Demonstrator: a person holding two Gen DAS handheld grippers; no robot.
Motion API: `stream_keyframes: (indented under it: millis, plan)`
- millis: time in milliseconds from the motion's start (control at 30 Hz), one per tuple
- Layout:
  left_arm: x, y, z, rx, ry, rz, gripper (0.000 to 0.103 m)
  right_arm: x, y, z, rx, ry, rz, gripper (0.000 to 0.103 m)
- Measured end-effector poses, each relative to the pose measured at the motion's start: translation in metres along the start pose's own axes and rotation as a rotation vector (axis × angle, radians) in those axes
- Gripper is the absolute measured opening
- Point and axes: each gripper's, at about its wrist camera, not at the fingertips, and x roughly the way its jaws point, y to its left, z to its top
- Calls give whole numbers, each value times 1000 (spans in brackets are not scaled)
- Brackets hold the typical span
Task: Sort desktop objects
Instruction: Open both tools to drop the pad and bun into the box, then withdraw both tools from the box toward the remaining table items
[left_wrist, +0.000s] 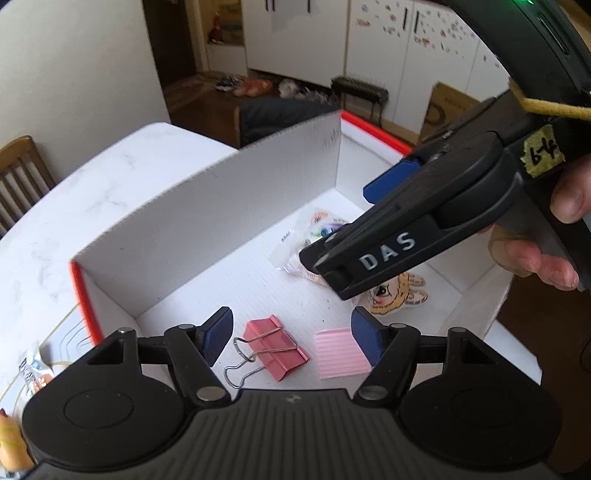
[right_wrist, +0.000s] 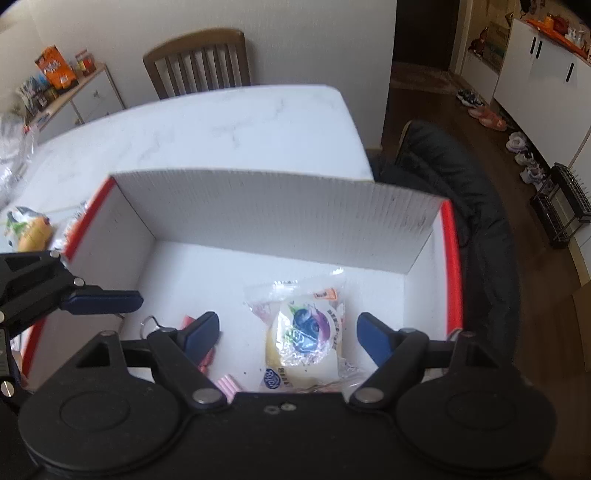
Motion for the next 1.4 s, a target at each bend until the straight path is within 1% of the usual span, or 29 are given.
stream_keyframes:
  millis: [67,100,367,533,667,900,967,1100,1133,1200,1333,1400]
  plan:
    - [-11,1,-2,-16,-29,3,70,-9,2,-1,-1,-22,6,81]
    - [-8,-1,3,-24,-43,6,70,-15,3,-1,-3,-35,11,81]
    - [-48,-1,-9,-70,-151,35,70,-53,7,-11,21,-145,59,82]
    - [-72,4,-20,-112,-191,58,70,-65,15,-19,1,-198,64,85]
    - [-91,11,-32,-142,-220,82,70,-68,23,-27,-23,-213,66,86]
    - [-123,25,-61,-204,-249,128,70,-73,35,-40,-48,-257,103,90]
    - [-129,31,-67,-229,-257,133,74,-75,39,-42,-56,-269,104,92]
    - [-139,42,-77,-264,-281,142,74,-75,47,-44,-66,-273,85,93]
    - [-142,45,-80,-274,-286,143,75,-75,49,-45,-66,-275,76,93]
    - [-149,54,-85,-298,-295,139,80,-75,52,-47,-62,-279,58,94]
    - [-159,70,-96,-325,-303,145,81,-76,62,-50,-42,-284,47,96]
    - [-163,77,-102,-332,-303,146,83,-77,70,-51,-41,-291,41,97]
